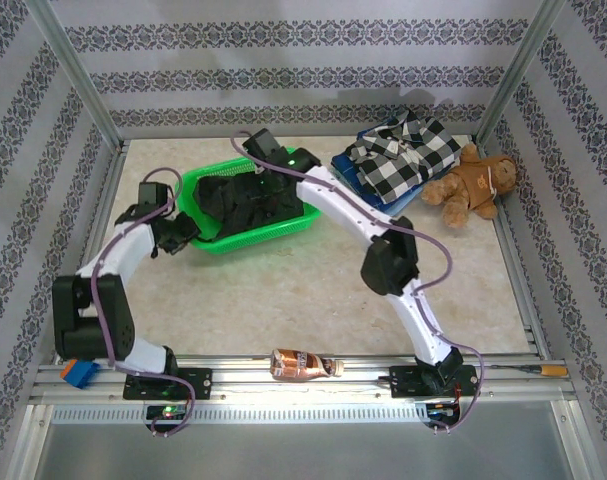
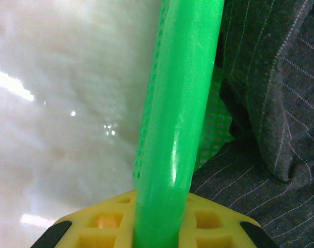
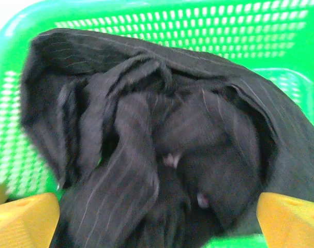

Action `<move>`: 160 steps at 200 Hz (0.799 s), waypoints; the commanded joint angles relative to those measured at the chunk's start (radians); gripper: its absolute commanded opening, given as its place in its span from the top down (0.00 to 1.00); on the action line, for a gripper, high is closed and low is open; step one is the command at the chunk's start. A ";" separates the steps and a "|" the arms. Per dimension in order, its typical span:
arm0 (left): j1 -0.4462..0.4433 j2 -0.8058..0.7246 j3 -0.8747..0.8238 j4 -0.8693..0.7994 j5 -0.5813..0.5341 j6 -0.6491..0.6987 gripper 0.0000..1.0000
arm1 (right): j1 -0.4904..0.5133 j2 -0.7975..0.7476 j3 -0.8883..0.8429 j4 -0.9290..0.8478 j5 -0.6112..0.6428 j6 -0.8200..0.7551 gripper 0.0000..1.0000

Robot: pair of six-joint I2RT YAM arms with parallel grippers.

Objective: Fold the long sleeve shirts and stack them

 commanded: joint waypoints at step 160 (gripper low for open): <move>0.070 -0.223 -0.165 0.138 -0.074 -0.404 1.00 | 0.019 -0.352 0.186 0.017 0.134 0.119 1.00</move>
